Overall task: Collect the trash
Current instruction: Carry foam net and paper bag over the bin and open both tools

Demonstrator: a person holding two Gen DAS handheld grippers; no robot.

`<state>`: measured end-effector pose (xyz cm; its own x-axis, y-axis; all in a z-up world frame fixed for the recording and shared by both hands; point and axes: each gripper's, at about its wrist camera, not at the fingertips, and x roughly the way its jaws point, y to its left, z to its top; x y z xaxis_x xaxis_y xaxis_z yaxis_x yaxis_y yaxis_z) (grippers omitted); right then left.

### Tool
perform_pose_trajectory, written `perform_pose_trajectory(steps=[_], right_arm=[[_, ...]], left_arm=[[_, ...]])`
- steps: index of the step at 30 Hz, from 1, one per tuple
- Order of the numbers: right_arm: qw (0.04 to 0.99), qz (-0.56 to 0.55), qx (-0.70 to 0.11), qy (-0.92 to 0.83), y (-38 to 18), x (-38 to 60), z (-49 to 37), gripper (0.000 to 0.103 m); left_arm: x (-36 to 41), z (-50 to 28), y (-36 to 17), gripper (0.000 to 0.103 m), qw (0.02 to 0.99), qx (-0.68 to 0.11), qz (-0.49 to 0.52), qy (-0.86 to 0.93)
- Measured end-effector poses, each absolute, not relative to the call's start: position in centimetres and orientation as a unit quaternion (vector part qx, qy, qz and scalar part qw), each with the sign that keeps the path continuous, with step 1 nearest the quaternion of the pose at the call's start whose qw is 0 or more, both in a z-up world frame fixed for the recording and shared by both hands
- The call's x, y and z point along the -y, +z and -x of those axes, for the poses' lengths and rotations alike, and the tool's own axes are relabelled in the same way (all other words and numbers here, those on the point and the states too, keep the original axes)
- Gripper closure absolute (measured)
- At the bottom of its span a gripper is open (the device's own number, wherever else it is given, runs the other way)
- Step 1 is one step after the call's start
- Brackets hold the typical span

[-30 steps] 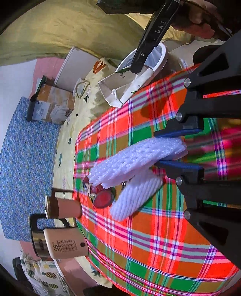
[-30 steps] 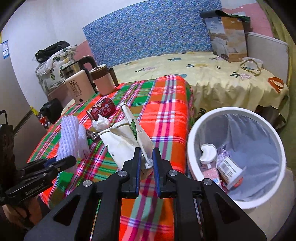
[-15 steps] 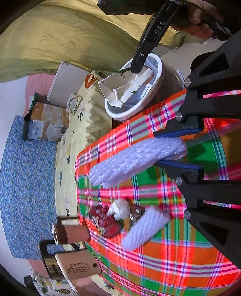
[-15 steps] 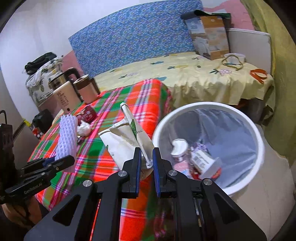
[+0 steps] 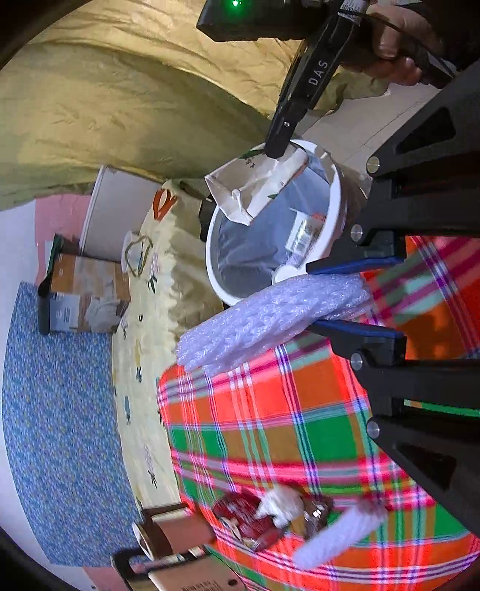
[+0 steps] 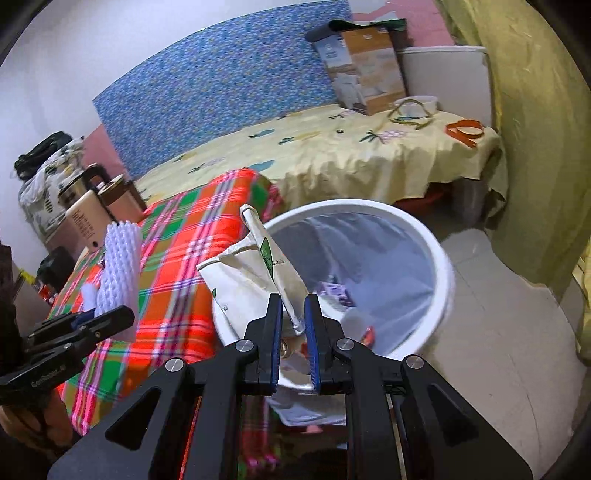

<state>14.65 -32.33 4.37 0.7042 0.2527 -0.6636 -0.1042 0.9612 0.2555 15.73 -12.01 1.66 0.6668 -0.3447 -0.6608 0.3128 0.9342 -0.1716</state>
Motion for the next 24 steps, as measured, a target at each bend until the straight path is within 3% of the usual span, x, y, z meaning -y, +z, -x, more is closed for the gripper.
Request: perform_pose_trajectory(steps=[24], right_arm=[[0.912, -0.091, -0.398, 0.039, 2.6, 35.7, -15.8, 0.088]], left_arm=[[19.5, -19.9, -0.8, 0.077, 0.879, -0.402, -0.005, -0.256]])
